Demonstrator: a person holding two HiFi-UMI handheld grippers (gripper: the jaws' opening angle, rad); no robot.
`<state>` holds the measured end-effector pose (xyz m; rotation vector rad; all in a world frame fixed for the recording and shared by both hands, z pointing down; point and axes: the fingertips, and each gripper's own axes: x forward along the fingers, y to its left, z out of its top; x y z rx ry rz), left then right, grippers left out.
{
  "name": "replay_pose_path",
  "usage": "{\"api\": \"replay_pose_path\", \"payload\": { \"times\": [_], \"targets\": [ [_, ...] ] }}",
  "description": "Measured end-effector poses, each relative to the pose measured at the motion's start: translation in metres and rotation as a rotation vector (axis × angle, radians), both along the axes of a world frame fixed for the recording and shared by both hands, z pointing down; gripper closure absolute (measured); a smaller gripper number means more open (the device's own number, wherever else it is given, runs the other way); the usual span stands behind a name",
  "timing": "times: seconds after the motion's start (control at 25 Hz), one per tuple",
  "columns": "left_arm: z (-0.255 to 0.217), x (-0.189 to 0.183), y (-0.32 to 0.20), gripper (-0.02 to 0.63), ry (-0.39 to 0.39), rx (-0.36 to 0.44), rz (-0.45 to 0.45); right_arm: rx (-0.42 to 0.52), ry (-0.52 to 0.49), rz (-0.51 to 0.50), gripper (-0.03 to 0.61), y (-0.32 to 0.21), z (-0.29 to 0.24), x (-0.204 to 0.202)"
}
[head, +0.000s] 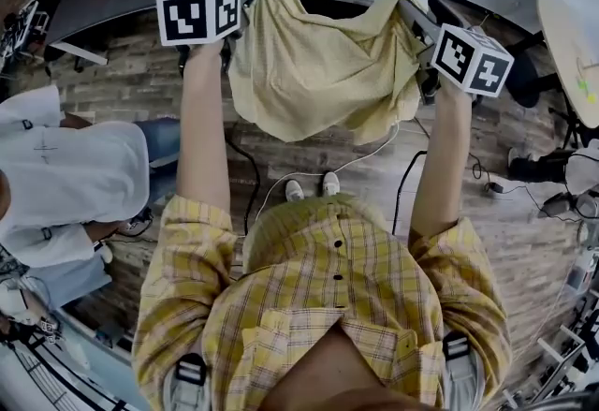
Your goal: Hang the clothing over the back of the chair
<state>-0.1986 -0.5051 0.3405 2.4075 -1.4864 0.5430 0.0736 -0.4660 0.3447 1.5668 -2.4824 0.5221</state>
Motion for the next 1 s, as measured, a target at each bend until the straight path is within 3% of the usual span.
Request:
{"api": "replay_pose_path", "payload": {
  "times": [0.12,0.52,0.64,0.72,1.0],
  "targets": [
    [-0.003,0.002,-0.003,0.372,-0.014,0.006,0.008,0.010,-0.032,0.001,0.285,-0.005,-0.007,0.000],
    [-0.012,0.008,-0.003,0.365,-0.038,0.035,0.000,0.050,0.024,-0.001,0.285,-0.011,-0.019,-0.007],
    [-0.024,-0.004,-0.004,0.367,-0.022,0.074,-0.039,0.065,0.010,0.007,0.285,-0.010,-0.024,-0.007],
    [-0.034,-0.013,-0.007,0.367,-0.051,0.106,-0.074,0.062,0.004,0.005,0.287,-0.010,-0.024,-0.008],
    [-0.042,0.004,0.008,0.367,-0.040,0.126,-0.027,0.127,0.009,0.006,0.287,-0.003,-0.045,-0.014]
  ]
}}
